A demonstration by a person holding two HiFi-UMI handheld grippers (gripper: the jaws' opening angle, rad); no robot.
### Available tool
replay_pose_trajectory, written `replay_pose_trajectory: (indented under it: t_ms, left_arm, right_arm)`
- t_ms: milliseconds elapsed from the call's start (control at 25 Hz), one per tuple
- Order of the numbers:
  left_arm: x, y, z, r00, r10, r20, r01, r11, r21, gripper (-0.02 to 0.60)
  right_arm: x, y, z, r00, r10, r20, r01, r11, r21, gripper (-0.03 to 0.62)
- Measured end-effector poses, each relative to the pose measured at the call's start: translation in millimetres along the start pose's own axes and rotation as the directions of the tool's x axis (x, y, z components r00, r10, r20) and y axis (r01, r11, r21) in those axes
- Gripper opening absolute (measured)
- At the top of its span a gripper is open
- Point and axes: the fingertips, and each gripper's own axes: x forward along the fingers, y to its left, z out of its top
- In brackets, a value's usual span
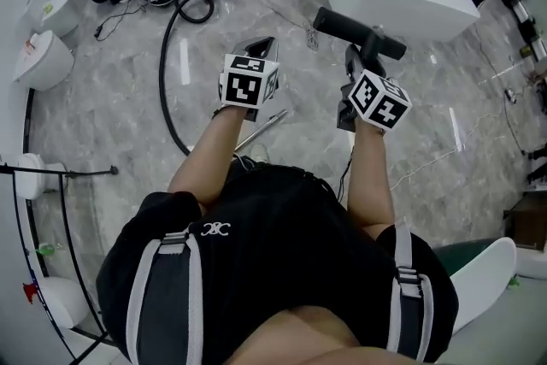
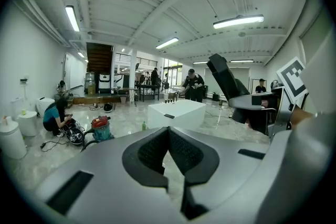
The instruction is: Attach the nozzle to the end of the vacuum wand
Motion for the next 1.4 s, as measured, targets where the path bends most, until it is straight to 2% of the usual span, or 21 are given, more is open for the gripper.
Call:
replay_pose_trajectory:
  t_ms: [360, 520, 840, 960, 1080, 1240, 1400]
  left_arm:
    - [86, 93, 28, 0.999, 0.001, -0.034, -0.001, 1.000, -0.002, 0.008]
    - [113, 118, 18, 0.997, 0.009, -0.075, -0.012, 0.999, -0.032, 0.008]
    - [157, 141, -16, 0.985, 0.030, -0.167, -0.042, 0.997, -0.066, 0.008]
    - [182, 146, -42, 0.974, 0.037, -0.222, -0.054, 0.996, -0.069, 0.009]
    - [207, 145, -90, 0.953, 0.024, -0.302, -0.051, 0.995, -0.083, 0.009]
    - [251, 147, -165, 0.929, -0.025, -0.369, 0.001, 0.998, -0.065, 0.009]
    - [288, 139, -276, 0.892, -0.063, -0.449, 0.045, 0.998, -0.052, 0.011]
  right_arm:
    - [135, 24, 19, 1.000, 0.021, -0.023, -0.021, 1.000, 0.007, 0.189]
    - [170, 28, 8, 0.998, 0.038, -0.057, -0.037, 0.999, 0.012, 0.189]
    - [229, 2, -21, 0.988, 0.056, -0.146, -0.049, 0.998, 0.049, 0.189]
    - [253, -17, -35, 0.983, 0.060, -0.176, -0.050, 0.997, 0.058, 0.189]
    - [269, -42, -70, 0.969, 0.040, -0.245, -0.022, 0.997, 0.075, 0.189]
    - [303, -73, -136, 0.951, 0.033, -0.308, -0.007, 0.996, 0.085, 0.189]
    - [327, -108, -237, 0.916, 0.052, -0.398, 0.002, 0.991, 0.133, 0.189]
